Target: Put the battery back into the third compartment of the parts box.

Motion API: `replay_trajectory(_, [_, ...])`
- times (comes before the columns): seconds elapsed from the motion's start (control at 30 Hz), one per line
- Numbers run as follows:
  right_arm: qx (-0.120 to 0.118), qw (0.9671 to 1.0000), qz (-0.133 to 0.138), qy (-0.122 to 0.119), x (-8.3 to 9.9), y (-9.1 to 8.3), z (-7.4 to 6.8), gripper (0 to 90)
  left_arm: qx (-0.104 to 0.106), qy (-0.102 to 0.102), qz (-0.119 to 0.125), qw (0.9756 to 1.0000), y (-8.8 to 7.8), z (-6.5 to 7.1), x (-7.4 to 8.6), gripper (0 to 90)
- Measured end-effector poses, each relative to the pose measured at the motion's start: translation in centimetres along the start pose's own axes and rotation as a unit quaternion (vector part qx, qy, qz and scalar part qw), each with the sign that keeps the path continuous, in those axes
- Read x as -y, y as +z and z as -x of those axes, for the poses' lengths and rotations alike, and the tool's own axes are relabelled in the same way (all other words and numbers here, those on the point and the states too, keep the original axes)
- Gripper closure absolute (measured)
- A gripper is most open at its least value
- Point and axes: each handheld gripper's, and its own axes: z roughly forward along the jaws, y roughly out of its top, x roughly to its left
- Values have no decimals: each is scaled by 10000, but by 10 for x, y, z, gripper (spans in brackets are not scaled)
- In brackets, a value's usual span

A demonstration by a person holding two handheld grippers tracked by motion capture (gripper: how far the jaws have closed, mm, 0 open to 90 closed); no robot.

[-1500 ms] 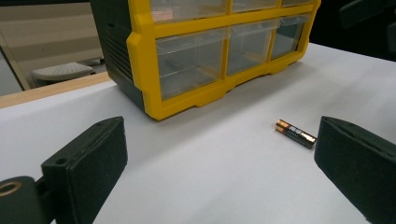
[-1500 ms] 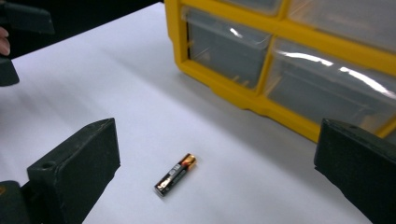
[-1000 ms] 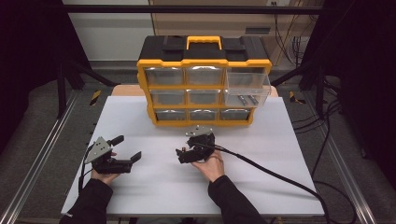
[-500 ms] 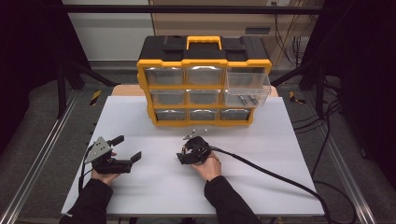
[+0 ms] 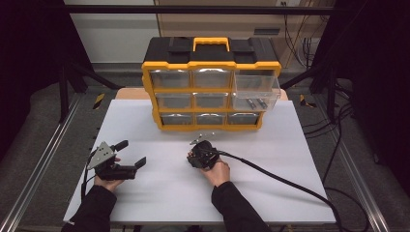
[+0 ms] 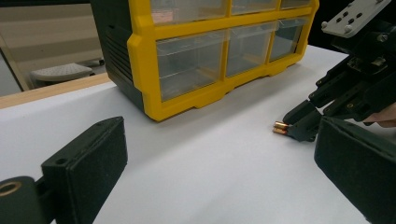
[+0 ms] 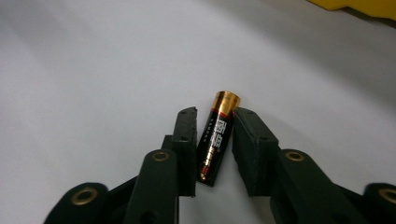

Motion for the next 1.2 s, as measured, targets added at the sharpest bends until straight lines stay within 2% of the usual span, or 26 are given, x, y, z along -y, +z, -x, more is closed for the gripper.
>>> replay_trajectory(0.07, [28,10000,-13,59,0,0,0,762,0,1,-2,10000,0,0,0,21])
replay_trajectory(0.2, [21,9999,-72,148,-2,0,1,770,-2,4,6,10000,0,0,0,20])
replay_trajectory(0.33, [-28,9998,-108,137,-2,-1,3,772,0,3,3,10000,0,0,0,20])
replay_trajectory(0.43, [-40,9999,-107,41,-2,-3,3,772,-1,5,6,10000,0,0,0,20])
replay_trajectory(0.47, [-43,9998,-138,104,-3,-5,2,772,-3,5,3,10000,0,0,0,20])
replay_trajectory(0.5, [-75,9999,-96,22,-3,-6,3,772,-4,4,3,10000,0,0,0,20])
replay_trajectory(0.6, [-142,9999,-22,6,-5,-12,2,772,-2,9,7,10000,0,0,0,20])
replay_trajectory(0.63, [-143,9999,-29,71,-7,-16,1,772,-1,1,5,10000,0,0,0,20])
replay_trajectory(0.77, [-180,9997,135,-42,-11,-30,0,772,-1,6,5,10000,0,0,0,20])
replay_trajectory(0.83, [-194,9996,196,-6,-14,-40,-3,772,0,9,-2,10000,0,0,0,20])
replay_trajectory(1.0, [-158,9988,403,-228,-19,-63,-5,771,-3,10,-15,10000,0,0,0,20])
replay_trajectory(1.2, [-176,9973,633,-326,-23,-91,-8,771,-1,12,-26,10000,1,0,0,20])
